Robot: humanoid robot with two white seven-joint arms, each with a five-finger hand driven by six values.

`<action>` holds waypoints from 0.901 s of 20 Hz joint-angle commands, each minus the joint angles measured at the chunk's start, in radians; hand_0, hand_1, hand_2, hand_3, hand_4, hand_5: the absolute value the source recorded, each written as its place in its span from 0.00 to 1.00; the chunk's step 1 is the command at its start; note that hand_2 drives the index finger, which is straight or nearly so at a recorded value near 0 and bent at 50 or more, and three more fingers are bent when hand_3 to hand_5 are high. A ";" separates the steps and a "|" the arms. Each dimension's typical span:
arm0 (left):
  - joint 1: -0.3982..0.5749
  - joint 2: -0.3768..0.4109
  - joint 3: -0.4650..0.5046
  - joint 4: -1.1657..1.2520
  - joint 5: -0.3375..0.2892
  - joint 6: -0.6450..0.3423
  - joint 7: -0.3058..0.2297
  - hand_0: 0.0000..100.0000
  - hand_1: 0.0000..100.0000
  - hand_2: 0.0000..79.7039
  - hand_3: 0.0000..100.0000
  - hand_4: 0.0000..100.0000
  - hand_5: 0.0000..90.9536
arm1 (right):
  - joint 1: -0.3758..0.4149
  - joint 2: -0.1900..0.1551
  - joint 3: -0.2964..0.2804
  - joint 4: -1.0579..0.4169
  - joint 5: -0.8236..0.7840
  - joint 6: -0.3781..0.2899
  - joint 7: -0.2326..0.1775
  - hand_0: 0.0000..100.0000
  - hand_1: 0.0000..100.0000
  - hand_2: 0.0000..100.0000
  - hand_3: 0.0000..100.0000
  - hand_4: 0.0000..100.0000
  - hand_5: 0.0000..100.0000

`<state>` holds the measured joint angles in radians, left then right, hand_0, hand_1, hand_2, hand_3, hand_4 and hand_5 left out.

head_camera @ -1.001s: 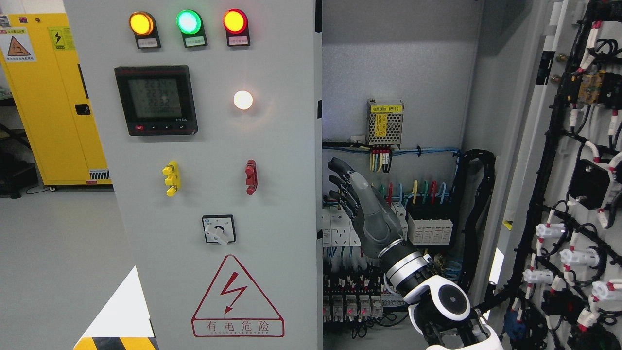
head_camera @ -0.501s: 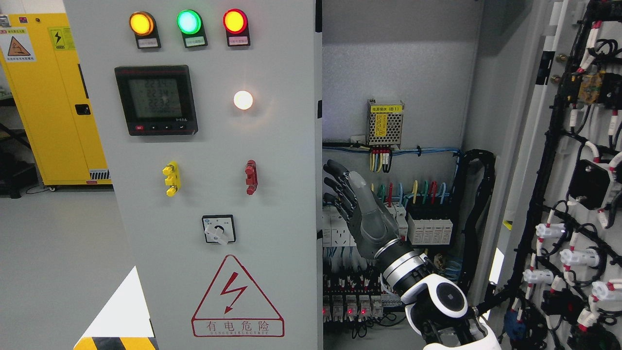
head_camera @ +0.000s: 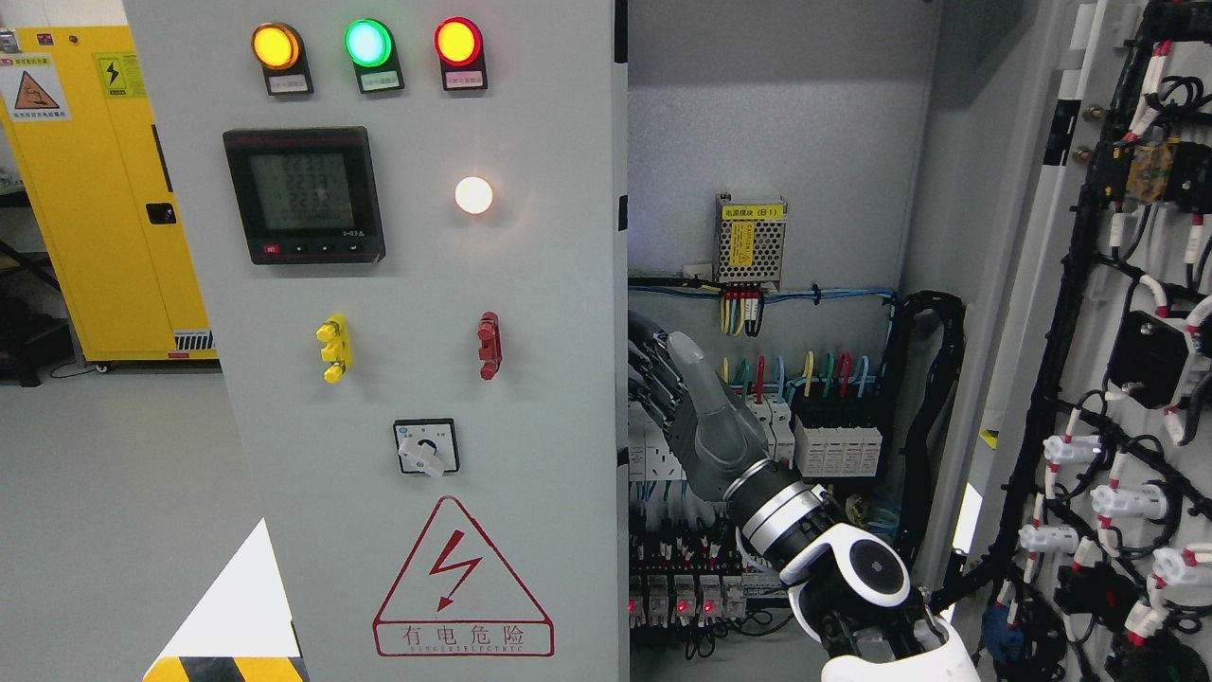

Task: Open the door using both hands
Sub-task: 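Hook right hand fingers behind the indicator-light door edge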

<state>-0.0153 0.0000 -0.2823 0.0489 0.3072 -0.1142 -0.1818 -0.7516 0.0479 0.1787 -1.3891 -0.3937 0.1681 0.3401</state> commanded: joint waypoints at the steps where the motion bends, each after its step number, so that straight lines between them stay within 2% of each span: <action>1: -0.018 0.017 0.000 0.002 0.000 -0.002 0.004 0.00 0.00 0.00 0.00 0.00 0.00 | -0.011 -0.003 -0.030 0.056 -0.002 0.001 0.020 0.20 0.12 0.00 0.00 0.00 0.00; 7: -0.018 0.017 0.000 0.002 0.000 -0.002 0.004 0.00 0.00 0.00 0.00 0.00 0.00 | -0.032 -0.002 -0.034 0.070 -0.004 0.013 0.048 0.20 0.12 0.00 0.00 0.00 0.00; 10: -0.018 0.017 0.000 0.002 0.000 -0.002 0.004 0.00 0.00 0.00 0.00 0.00 0.00 | -0.035 0.001 -0.036 0.067 -0.008 0.014 0.097 0.20 0.12 0.00 0.00 0.00 0.00; 13: -0.018 0.017 0.000 0.002 0.000 -0.002 0.004 0.00 0.00 0.00 0.00 0.00 0.00 | -0.038 0.000 -0.050 0.073 -0.010 0.014 0.105 0.20 0.12 0.00 0.00 0.00 0.00; 16: -0.018 0.017 0.000 0.000 0.000 -0.002 0.002 0.00 0.00 0.00 0.00 0.00 0.00 | -0.040 -0.002 -0.061 0.081 -0.008 0.016 0.152 0.20 0.12 0.00 0.00 0.00 0.00; 18: -0.018 0.017 0.000 0.000 0.000 -0.002 0.004 0.00 0.00 0.00 0.00 0.00 0.00 | -0.046 -0.002 -0.062 0.085 -0.010 0.018 0.158 0.20 0.12 0.00 0.00 0.00 0.00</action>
<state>-0.0005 0.0000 -0.2823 0.0498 0.3068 -0.1160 -0.1784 -0.7885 0.0469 0.1416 -1.3308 -0.4017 0.1832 0.4795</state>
